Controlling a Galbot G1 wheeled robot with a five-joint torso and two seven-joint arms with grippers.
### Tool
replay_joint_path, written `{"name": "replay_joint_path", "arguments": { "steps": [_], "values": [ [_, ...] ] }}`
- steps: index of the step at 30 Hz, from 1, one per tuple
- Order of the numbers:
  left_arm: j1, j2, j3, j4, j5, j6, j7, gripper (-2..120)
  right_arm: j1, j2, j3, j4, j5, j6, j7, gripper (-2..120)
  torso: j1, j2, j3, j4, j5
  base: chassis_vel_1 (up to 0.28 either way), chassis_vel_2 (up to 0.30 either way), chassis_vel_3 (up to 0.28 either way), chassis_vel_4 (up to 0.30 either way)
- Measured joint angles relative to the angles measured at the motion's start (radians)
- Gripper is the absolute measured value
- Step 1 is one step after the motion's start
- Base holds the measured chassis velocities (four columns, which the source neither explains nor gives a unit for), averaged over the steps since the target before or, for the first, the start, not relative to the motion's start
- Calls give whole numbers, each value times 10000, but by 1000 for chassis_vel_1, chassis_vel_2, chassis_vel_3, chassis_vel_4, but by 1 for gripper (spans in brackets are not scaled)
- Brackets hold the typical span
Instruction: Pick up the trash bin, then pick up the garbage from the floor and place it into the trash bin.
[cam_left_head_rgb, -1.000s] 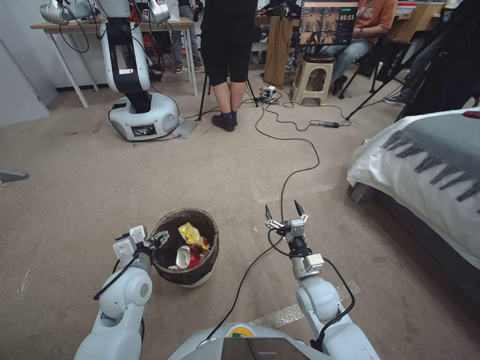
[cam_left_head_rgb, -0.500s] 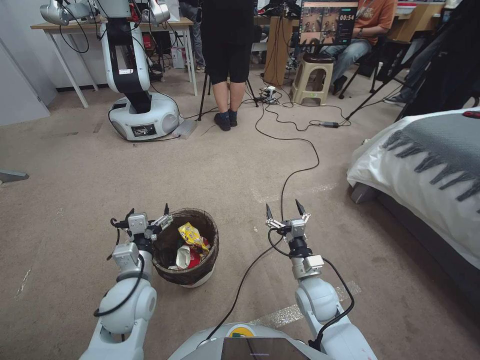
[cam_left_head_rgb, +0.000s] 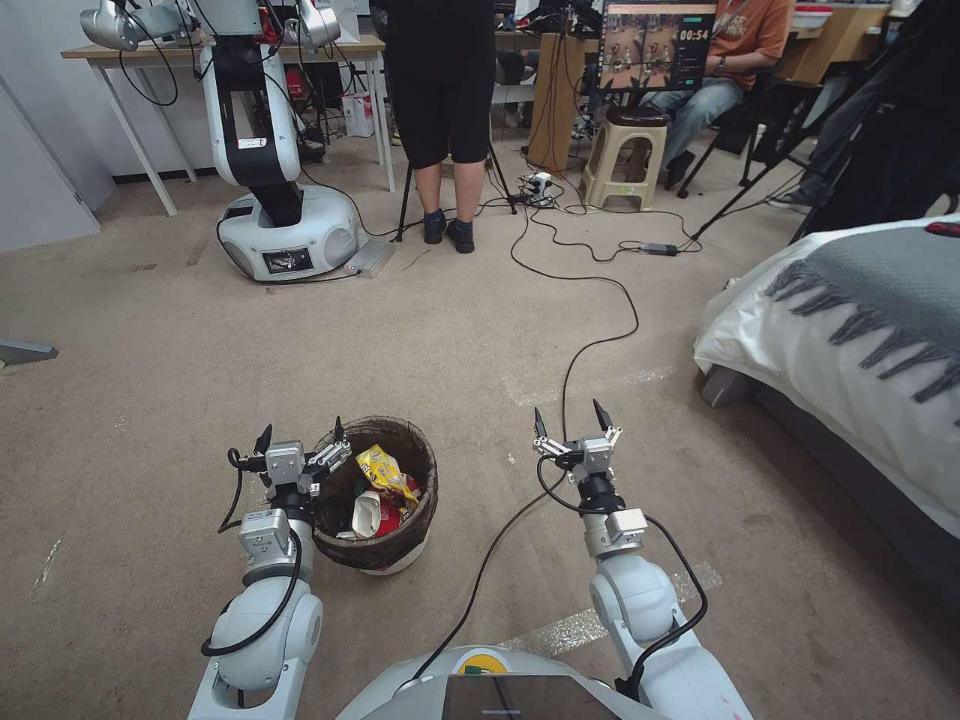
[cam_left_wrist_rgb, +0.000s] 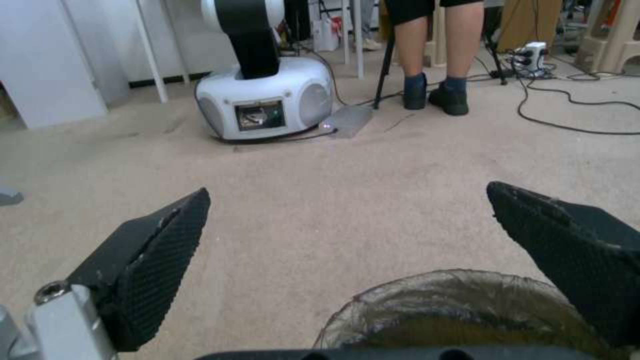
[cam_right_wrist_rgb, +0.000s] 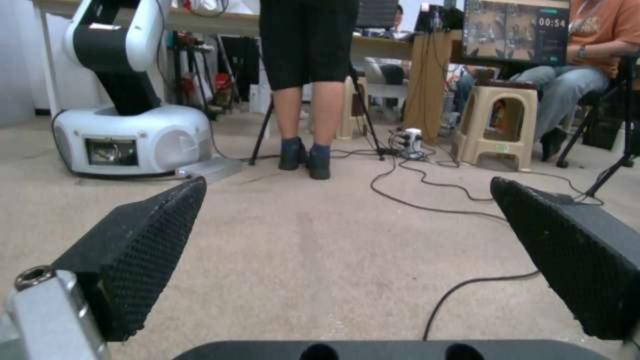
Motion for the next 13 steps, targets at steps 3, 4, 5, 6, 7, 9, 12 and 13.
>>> {"name": "replay_joint_path", "arguments": {
  "steps": [3,4,5,6,7,9,12,13],
  "values": [
    [-9,1,0,3,-24,31,-21,100,0,0,1,0,-1,-6,3,100,0,0,0,0,1,0,0,0,0],
    [-9,1,0,3,-24,31,-21,100,0,0,1,0,-1,-6,3,100,0,0,0,0,1,0,0,0,0],
    [-11,1,0,4,-31,38,-24,100,0,-1,1,0,-1,-6,4,100,0,0,0,0,0,0,0,0,0],
    [-13,2,-2,6,-41,51,-28,100,0,-2,1,0,-1,-7,5,100,0,0,0,0,1,0,0,0,0],
    [-15,3,-3,7,-49,61,-31,100,0,-3,1,1,-1,-7,6,100,0,0,0,0,0,0,0,0,0],
    [-16,4,-4,9,-55,66,-34,100,0,-3,1,2,-1,-8,7,100,0,0,0,0,1,0,0,0,0],
    [-19,4,-8,13,-69,82,-41,100,0,-4,0,4,-1,-8,7,100,0,0,0,0,1,0,0,0,0],
    [-19,4,-8,13,-69,82,-41,100,0,-4,0,4,-1,-8,7,100,0,0,0,0,1,0,0,0,0]
  ]
}}
